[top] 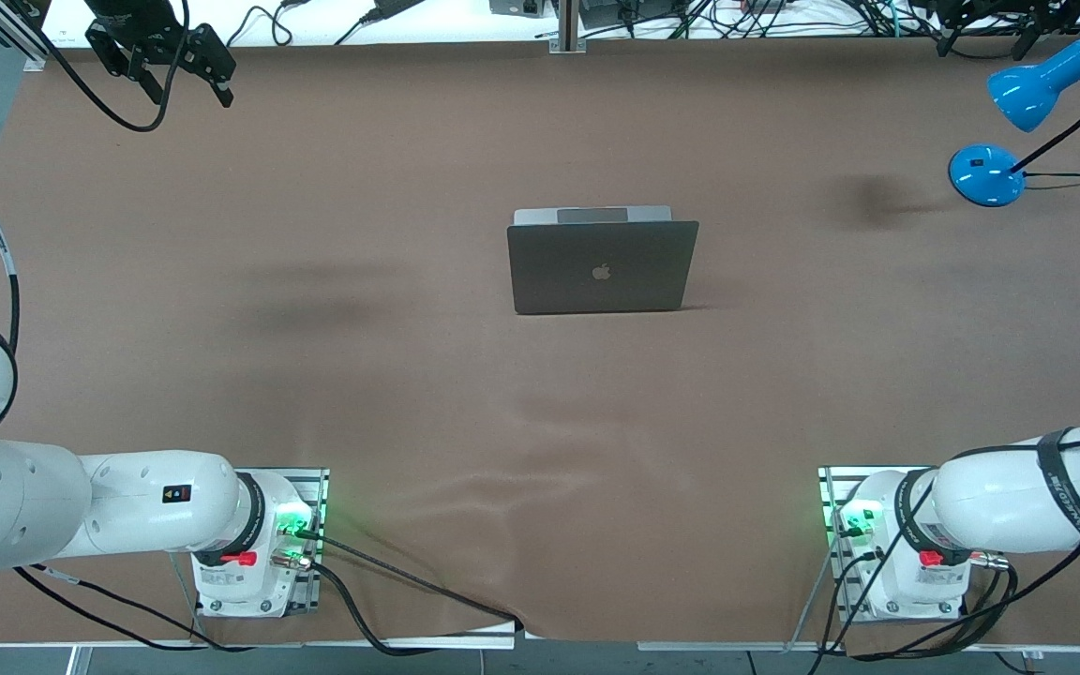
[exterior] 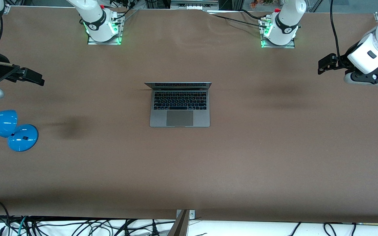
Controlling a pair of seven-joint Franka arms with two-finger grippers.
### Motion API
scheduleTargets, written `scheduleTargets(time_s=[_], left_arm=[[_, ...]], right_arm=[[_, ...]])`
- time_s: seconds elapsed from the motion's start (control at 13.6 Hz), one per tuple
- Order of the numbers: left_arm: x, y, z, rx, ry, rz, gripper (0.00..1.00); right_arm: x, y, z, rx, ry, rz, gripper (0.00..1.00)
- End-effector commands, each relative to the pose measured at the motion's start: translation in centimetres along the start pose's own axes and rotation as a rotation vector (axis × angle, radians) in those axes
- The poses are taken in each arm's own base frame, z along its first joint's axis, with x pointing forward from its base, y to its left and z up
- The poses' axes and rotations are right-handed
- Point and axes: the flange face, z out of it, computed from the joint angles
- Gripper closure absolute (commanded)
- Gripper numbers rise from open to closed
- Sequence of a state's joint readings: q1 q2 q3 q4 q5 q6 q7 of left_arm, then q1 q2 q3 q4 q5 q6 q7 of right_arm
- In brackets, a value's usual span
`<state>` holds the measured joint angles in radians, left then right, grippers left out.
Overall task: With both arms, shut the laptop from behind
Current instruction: 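Move both grippers from rest toward the open silver laptop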
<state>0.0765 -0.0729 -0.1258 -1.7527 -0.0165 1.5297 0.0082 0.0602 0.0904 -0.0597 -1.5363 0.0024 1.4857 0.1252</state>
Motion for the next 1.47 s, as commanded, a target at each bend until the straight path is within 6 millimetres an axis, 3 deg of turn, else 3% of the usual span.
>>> scheduleTargets(time_s=[0.0, 0.22, 0.29, 0.66, 0.88, 1.1, 1.18, 1.4], left_arm=[[0.3, -0.2, -0.8, -0.011, 0.014, 0.014, 0.0], [1.1, -0.1, -0.5, -0.016, 0.008, 0.021, 0.0], [1.2, -0.2, -1.3, -0.018, 0.023, 0.02, 0.0], [2.5, -0.1, 0.4, -0.02, -0.01, 0.024, 0.0], [5.2, 1.4, 3.1, -0.029, -0.057, 0.043, 0.0], [6.7, 3.3, 3.9, -0.04, -0.068, 0.076, 0.0], [6.7, 3.9, 4.0, -0.044, -0.07, 0.071, 0.0], [6.7, 8.3, 4.9, -0.014, -0.084, -0.011, 0.0]], right_arm=[[-0.4, 0.0, 0.0, 0.01, -0.002, 0.005, 0.0], [-0.2, -0.1, 0.0, 0.01, 0.008, 0.007, 0.0], [-0.1, -0.1, 0.1, 0.008, 0.005, 0.007, 0.0], [-0.1, 0.0, -0.3, 0.008, 0.014, 0.011, 0.0], [0.0, -0.1, -0.2, 0.016, 0.01, 0.034, 0.0], [0.1, -0.2, 0.5, 0.013, -0.01, 0.034, 0.0], [0.3, -0.6, 1.2, 0.01, -0.028, 0.01, 0.0], [-0.2, -4.3, 2.5, 0.001, -0.084, -0.15, 0.0]])
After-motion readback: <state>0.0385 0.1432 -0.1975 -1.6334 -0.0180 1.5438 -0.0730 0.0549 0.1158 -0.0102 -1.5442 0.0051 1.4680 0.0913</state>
